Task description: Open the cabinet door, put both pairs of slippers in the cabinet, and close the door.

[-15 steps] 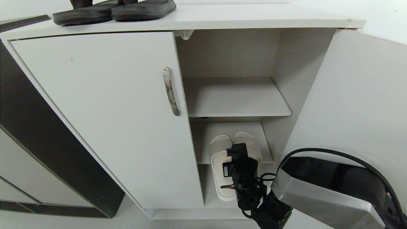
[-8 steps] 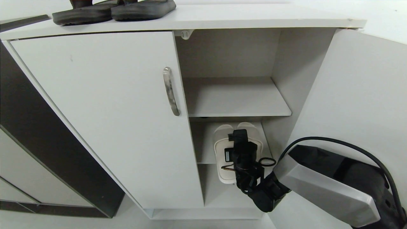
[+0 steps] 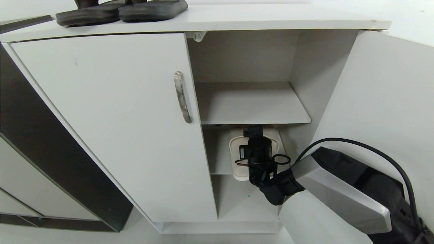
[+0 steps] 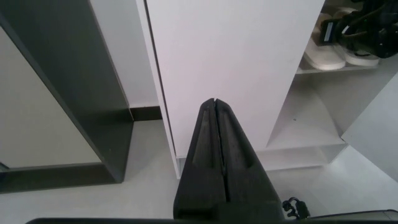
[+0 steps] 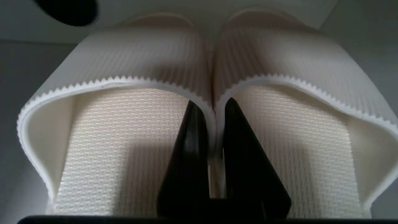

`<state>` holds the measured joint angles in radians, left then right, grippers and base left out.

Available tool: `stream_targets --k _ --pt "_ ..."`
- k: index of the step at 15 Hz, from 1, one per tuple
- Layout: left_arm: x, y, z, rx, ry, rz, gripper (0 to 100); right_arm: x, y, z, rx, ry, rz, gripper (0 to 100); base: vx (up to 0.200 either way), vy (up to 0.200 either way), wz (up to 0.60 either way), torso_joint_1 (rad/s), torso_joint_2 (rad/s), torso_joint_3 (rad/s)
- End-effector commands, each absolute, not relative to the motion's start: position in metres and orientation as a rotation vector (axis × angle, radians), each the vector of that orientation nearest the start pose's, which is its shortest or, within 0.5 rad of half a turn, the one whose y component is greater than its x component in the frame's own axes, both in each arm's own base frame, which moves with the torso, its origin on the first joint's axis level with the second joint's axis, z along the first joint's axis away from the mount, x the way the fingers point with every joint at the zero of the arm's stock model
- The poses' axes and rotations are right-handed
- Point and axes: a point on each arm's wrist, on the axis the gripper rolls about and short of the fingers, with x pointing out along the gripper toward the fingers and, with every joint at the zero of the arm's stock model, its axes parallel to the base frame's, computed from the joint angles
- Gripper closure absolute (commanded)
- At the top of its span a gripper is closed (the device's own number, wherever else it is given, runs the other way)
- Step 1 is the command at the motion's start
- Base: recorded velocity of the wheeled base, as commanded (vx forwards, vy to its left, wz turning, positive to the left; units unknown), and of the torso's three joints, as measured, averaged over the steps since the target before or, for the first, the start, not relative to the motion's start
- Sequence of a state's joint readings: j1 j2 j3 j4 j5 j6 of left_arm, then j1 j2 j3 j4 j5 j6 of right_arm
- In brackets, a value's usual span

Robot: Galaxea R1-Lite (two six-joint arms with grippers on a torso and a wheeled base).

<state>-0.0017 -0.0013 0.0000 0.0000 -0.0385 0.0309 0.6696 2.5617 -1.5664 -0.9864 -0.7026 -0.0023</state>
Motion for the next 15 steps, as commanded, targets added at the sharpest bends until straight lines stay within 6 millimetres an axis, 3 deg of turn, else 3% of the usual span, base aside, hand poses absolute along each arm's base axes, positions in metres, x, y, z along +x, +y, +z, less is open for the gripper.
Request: stream_targets --k 1,11,15 --pt "-0.023 -0.001 0.075 0.031 -0.001 -0.040 100 0.413 0.304 0.051 -0.001 0.004 -0.040 100 0.000 0.000 0.00 0.000 0.00 0.000" --pt "-0.023 -0.001 0.075 0.031 -0.001 -0.040 100 0.422 0.304 0.049 0.072 0.051 -0.054 100 0.000 0.000 0.00 0.000 0.00 0.000" --pt "-0.023 -0.001 0.075 0.031 -0.001 -0.040 100 0.424 0.303 0.038 0.057 0.067 -0.058 100 0.000 0.000 0.00 0.000 0.00 0.000"
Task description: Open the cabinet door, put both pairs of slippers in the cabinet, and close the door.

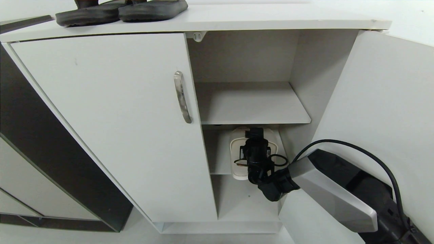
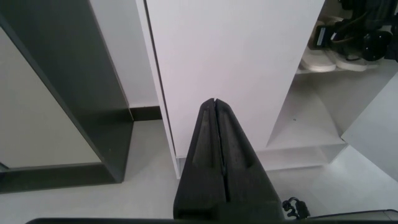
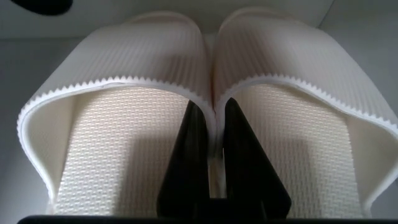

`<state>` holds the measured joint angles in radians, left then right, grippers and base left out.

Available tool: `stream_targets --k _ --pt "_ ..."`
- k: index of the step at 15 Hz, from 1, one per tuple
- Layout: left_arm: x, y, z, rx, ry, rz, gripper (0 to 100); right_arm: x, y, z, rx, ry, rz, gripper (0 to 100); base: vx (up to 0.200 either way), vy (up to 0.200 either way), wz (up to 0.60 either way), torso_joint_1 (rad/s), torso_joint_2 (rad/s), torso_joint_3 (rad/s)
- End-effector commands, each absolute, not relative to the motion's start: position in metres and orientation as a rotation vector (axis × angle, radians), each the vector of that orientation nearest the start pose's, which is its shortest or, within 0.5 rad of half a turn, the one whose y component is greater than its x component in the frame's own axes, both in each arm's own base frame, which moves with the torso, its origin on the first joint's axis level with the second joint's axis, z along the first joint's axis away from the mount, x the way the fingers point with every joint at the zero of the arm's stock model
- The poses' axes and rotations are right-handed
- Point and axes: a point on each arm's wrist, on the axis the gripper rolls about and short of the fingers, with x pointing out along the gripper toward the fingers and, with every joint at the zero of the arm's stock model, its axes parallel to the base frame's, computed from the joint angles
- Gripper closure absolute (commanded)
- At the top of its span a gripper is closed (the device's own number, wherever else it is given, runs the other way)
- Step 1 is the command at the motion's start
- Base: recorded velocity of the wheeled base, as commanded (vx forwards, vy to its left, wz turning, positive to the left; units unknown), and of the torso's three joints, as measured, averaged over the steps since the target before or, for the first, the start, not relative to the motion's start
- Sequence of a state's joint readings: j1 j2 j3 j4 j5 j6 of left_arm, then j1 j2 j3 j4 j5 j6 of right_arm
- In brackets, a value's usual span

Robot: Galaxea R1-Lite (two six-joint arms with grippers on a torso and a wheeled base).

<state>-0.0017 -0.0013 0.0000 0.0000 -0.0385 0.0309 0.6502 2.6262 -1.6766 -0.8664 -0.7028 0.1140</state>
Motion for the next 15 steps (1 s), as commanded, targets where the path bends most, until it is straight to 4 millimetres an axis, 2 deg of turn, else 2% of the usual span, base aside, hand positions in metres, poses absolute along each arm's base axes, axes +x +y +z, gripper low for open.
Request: stream_targets --k 1,4,5,6,10,12,13,15 --pt "-0.023 -0.001 0.075 0.031 -0.001 -0.040 100 0.424 0.303 0.037 0.057 0.069 -0.058 100 0.000 0.000 0.00 0.000 0.00 0.000" --pt "-0.023 -0.001 0.075 0.031 -0.001 -0.040 100 0.424 0.303 0.035 0.055 0.072 -0.058 100 0.000 0.000 0.00 0.000 0.00 0.000" --pt "-0.023 -0.001 0.075 0.031 -0.001 -0.040 100 0.423 0.303 0.035 0.051 0.075 -0.058 0 0.000 0.000 0.00 0.000 0.00 0.000" --pt "-0.023 -0.001 0.075 0.031 -0.001 -0.040 100 0.421 0.302 0.035 0.047 0.077 -0.058 0 0.000 0.000 0.00 0.000 0.00 0.000" --pt "-0.023 -0.001 0.075 0.031 -0.001 -0.040 100 0.381 0.300 0.058 0.034 0.076 -0.010 0 0.000 0.000 0.00 0.000 0.00 0.000" --pt "-0.023 -0.001 0.075 0.031 -0.001 -0.040 100 0.352 0.301 0.067 0.024 0.085 0.031 0 0.000 0.000 0.00 0.000 0.00 0.000" --pt "-0.023 -0.001 0.075 0.034 -0.001 -0.040 100 0.331 0.300 0.071 0.015 0.095 0.061 0 0.000 0.000 0.00 0.000 0.00 0.000" --pt "-0.023 -0.001 0.075 0.031 -0.001 -0.040 100 0.297 0.295 0.073 0.001 0.110 0.131 0 0.000 0.000 0.00 0.000 0.00 0.000"
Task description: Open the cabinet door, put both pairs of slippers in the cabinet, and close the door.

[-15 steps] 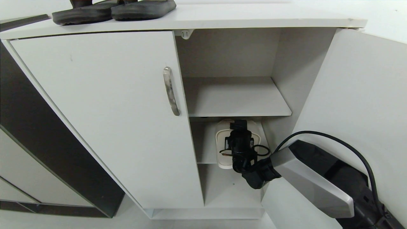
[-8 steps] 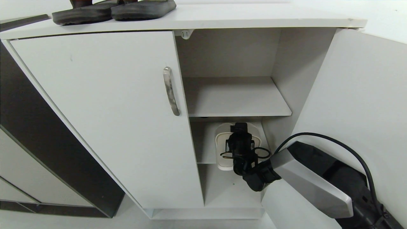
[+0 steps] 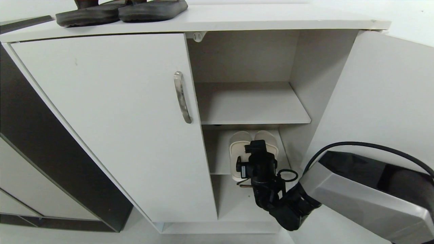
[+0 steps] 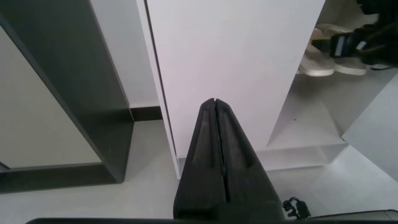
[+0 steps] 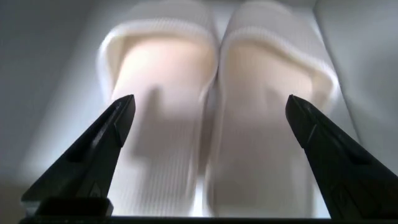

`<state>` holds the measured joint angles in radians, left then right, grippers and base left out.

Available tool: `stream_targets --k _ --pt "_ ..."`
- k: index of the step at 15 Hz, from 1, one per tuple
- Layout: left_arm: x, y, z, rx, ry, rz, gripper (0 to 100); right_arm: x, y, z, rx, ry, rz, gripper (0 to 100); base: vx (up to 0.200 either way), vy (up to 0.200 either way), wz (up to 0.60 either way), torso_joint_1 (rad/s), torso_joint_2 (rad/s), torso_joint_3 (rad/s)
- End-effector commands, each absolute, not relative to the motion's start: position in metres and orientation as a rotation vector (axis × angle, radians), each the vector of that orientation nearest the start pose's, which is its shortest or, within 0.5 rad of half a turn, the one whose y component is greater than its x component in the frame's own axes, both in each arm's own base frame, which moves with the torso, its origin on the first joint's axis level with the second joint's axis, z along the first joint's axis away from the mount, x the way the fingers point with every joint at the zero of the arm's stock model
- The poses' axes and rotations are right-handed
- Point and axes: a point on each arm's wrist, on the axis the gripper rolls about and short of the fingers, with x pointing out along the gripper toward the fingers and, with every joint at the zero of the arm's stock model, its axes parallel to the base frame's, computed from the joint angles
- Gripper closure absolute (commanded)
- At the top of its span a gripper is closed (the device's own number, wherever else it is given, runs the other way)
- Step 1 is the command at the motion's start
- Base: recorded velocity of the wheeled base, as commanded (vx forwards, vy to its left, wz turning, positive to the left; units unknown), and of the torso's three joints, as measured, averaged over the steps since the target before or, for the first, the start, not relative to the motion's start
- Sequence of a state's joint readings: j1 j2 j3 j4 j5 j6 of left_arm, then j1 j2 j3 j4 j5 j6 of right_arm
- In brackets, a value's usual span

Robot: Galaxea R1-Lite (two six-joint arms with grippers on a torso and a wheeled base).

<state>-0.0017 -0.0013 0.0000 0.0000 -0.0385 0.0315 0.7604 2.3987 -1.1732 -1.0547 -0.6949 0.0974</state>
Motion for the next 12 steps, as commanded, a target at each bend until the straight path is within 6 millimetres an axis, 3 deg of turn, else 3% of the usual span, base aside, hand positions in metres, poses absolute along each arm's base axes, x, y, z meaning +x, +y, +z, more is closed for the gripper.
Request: stream_targets --k 1,4,12 --pt "-0.0228 -0.0008 0.0755 0.031 -0.001 -0.040 100 0.2916 0.2952 0.0721 -0.009 0.111 0.147 0 0.000 0.000 0.00 0.000 0.00 0.000" --pt "-0.0228 -0.0008 0.0755 0.031 -0.001 -0.040 100 0.2908 0.2953 0.0730 -0.013 0.099 0.150 0 0.000 0.000 0.00 0.000 0.00 0.000" --pt "-0.0228 -0.0008 0.0755 0.031 -0.001 -0.040 100 0.2923 0.2970 0.0690 -0.019 0.104 0.154 0 -0.200 0.000 0.00 0.002 0.00 0.002"
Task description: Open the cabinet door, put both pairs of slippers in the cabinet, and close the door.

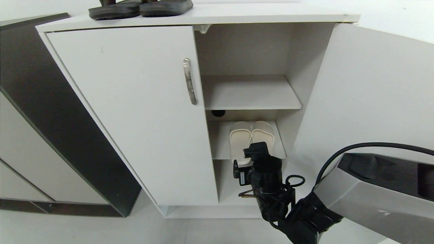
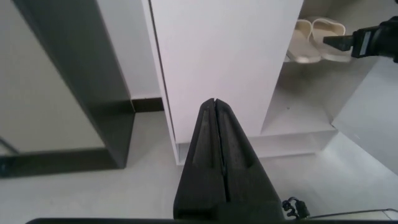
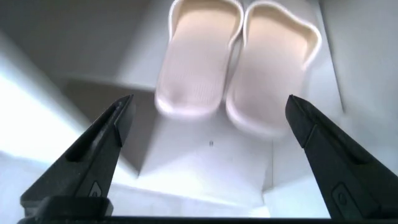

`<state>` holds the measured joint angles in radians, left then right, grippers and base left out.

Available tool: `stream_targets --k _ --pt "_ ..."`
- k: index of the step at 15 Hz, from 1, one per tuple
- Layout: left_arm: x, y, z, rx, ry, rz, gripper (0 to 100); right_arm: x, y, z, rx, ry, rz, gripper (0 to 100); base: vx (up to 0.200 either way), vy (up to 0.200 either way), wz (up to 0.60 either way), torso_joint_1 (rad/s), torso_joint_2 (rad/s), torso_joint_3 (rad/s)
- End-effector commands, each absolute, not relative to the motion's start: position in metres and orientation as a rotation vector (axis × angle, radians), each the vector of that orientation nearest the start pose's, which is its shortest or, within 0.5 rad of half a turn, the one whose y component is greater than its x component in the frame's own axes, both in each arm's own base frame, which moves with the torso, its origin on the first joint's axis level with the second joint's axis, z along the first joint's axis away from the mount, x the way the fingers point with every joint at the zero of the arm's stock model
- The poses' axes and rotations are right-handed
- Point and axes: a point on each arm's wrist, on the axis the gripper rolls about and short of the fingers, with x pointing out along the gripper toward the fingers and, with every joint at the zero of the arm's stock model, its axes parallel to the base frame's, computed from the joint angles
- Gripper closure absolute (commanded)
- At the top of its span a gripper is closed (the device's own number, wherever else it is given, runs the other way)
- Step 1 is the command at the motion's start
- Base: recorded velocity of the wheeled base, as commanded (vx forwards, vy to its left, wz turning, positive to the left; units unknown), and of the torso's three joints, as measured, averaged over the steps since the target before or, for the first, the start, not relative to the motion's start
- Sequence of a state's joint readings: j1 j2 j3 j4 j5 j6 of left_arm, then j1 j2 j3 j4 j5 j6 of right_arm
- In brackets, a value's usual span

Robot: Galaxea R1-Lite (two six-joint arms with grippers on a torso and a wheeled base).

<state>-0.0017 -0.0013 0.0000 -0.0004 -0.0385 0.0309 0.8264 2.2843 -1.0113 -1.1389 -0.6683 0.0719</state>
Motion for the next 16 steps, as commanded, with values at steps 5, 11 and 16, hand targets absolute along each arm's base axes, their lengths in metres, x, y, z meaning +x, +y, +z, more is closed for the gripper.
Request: stream_targets --k 5,11,16 --pt "-0.0228 -0.0008 0.0755 0.028 -0.001 -0.040 100 0.2921 0.2966 0.0678 -0.020 0.106 0.151 0 0.000 0.000 0.00 0.000 0.00 0.000" --pt "-0.0228 -0.0009 0.0755 0.028 -0.001 -0.041 100 0.2921 0.2966 0.0678 -0.018 0.105 0.148 0 0.000 0.000 0.00 0.000 0.00 0.000" --pt "-0.0228 -0.0009 0.0755 0.028 -0.001 -0.041 100 0.2901 0.2954 0.0677 -0.011 0.090 0.149 0 0.000 0.000 0.00 0.004 0.00 0.176"
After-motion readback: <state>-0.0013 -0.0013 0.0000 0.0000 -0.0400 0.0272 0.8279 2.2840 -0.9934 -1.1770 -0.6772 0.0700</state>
